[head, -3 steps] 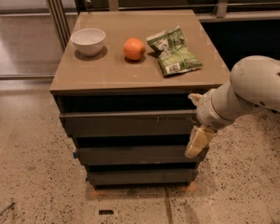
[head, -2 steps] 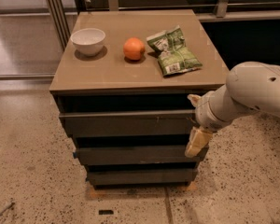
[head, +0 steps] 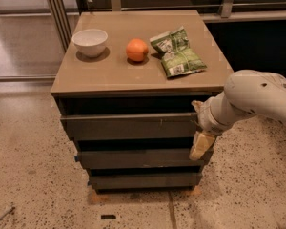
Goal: Open top drawer
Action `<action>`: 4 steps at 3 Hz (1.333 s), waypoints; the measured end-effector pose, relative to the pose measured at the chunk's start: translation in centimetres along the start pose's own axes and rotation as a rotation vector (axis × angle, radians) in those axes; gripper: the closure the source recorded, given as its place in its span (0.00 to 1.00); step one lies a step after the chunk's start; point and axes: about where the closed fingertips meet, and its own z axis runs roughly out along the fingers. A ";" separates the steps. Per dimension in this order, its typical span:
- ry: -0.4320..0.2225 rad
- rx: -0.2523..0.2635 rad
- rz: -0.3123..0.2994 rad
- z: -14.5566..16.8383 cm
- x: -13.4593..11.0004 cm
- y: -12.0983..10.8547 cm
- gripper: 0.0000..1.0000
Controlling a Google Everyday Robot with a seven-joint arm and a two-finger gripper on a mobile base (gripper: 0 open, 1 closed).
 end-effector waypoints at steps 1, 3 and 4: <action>0.009 -0.021 0.006 1.6 0.7 -0.6 0.00; -0.004 -0.065 -0.014 4.8 0.5 -2.0 0.00; -0.009 -0.119 -0.048 7.6 -0.6 -3.2 0.00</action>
Offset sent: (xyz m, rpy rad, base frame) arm 0.0334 -0.0016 -0.0406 0.0048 0.0520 0.0140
